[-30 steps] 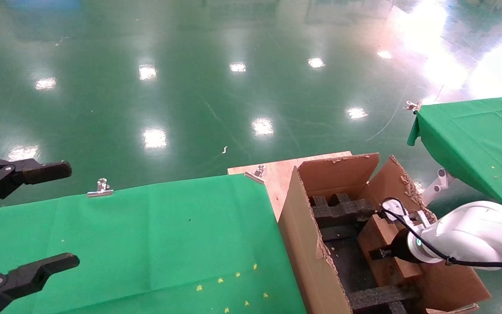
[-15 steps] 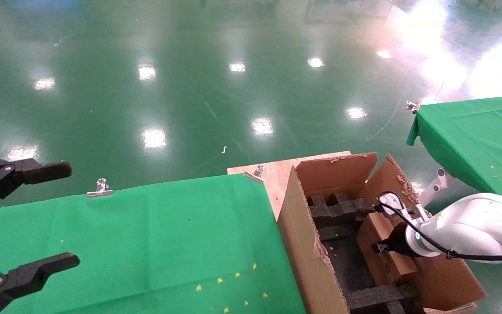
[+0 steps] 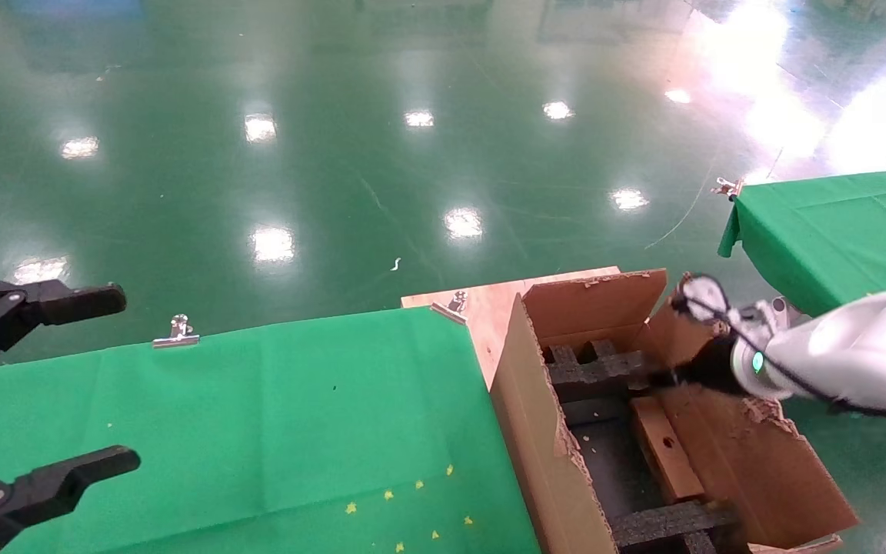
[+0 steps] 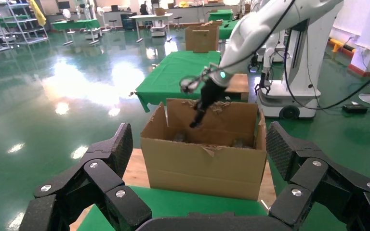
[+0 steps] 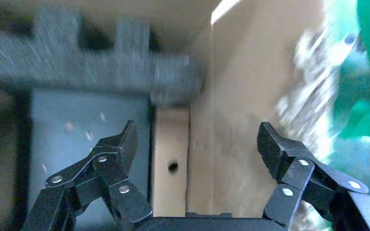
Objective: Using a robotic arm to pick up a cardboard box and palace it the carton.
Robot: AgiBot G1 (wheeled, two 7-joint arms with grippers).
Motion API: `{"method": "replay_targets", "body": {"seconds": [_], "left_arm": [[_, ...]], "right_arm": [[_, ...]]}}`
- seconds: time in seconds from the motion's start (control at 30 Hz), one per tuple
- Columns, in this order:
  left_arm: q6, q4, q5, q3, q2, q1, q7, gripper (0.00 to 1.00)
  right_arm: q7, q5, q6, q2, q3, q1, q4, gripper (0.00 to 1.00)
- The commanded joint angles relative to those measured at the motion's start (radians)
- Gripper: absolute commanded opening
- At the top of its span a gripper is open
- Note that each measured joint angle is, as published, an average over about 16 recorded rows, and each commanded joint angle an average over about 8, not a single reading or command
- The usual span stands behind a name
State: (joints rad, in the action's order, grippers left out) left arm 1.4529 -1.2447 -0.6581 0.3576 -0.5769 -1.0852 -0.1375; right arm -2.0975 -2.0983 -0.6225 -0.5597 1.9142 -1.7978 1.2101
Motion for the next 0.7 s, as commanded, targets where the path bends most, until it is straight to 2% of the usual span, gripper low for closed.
{"method": "replay_targets", "body": {"seconds": [0.03,0.17,0.27,0.43,0.57,0.7], "left_arm": [[0.000,0.000,0.000,0.000,0.000,0.000,0.000,1.00],[0.000,0.000,0.000,0.000,0.000,0.000,0.000,1.00],[0.000,0.000,0.000,0.000,0.000,0.000,0.000,1.00],[0.000,0.000,0.000,0.000,0.000,0.000,0.000,1.00],[0.000,0.000,0.000,0.000,0.000,0.000,0.000,1.00],[0.000,0.000,0.000,0.000,0.000,0.000,0.000,1.00]], "right_arm": [[-0.005,-0.018,-0.002,0.016,-0.011,-0.030,0.025,1.00],[0.021,-0.014,0.028,0.058,-0.047,-0.105,0.106,1.00],[0.073,0.049,0.082,0.079,-0.076,-0.156,0.145,1.00],[0.236,0.278,0.154,0.094,-0.123,-0.238,0.161,1.00],[0.362,0.470,0.135,0.103,-0.162,-0.298,0.166,1.00],[0.421,0.594,0.096,0.112,-0.192,-0.338,0.170,1.00]]}}
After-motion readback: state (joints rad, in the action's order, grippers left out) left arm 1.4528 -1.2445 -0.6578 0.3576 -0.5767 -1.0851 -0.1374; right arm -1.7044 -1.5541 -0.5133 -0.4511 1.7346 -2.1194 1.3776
